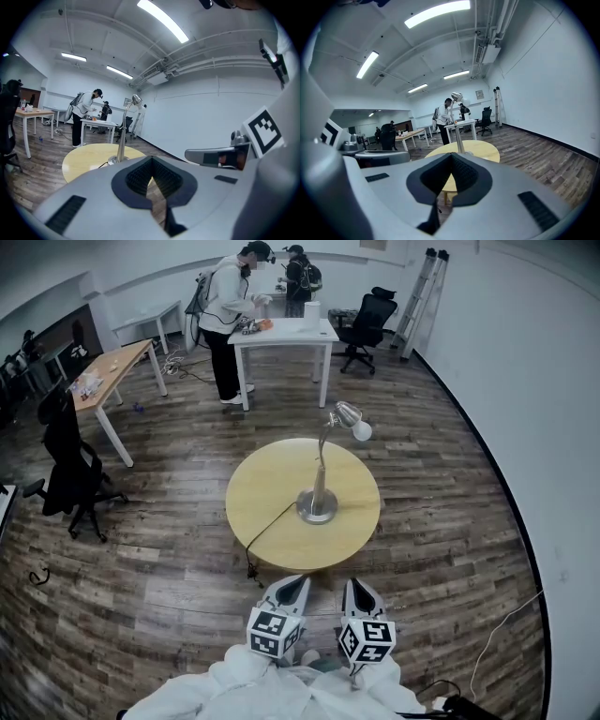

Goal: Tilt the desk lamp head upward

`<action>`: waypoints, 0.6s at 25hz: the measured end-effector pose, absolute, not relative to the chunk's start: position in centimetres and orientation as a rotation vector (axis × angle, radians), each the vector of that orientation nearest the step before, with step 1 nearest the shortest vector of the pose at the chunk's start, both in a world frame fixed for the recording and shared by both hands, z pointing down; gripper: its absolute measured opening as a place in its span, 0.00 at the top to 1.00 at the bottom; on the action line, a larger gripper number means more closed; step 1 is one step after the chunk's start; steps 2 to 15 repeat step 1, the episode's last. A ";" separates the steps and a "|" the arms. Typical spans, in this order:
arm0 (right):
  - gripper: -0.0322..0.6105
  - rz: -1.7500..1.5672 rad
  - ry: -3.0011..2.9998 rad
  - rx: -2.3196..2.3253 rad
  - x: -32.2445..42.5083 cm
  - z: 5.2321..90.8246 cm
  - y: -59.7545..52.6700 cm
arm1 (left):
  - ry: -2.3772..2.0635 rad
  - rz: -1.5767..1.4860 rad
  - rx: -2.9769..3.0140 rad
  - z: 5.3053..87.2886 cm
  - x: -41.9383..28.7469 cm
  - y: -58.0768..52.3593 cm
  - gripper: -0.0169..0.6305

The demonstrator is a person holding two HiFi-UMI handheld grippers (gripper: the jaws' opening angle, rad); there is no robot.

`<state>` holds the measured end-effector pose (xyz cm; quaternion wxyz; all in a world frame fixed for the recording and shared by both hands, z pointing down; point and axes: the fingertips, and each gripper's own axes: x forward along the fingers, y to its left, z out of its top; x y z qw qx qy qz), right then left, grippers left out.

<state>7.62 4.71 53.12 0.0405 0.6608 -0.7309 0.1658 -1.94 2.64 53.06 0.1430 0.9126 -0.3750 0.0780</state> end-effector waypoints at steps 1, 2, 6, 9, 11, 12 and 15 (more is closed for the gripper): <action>0.93 0.509 -2.239 2.024 7.5 53.1 4.7 | -1.083 0.224 2.630 53.1 -2.1 2.6 0.97; 0.93 0.509 -2.239 2.024 7.5 53.1 4.7 | -1.083 0.224 2.630 53.1 -2.1 2.6 0.97; 0.93 0.509 -2.239 2.024 7.5 53.1 4.7 | -1.083 0.224 2.630 53.1 -2.1 2.6 0.97; 0.93 0.509 -2.239 2.024 7.5 53.1 4.7 | -1.083 0.224 2.630 53.1 -2.1 2.6 0.97; 0.93 0.509 -2.239 2.024 7.5 53.1 4.7 | -1.083 0.224 2.630 53.1 -2.1 2.6 0.97; 0.93 0.509 -2.239 2.024 7.5 53.1 4.7 | -1.083 0.224 2.630 53.1 -2.1 2.6 0.97; 0.93 0.509 -2.239 2.024 7.5 53.1 4.7 | -1.083 0.224 2.630 53.1 -2.1 2.6 0.97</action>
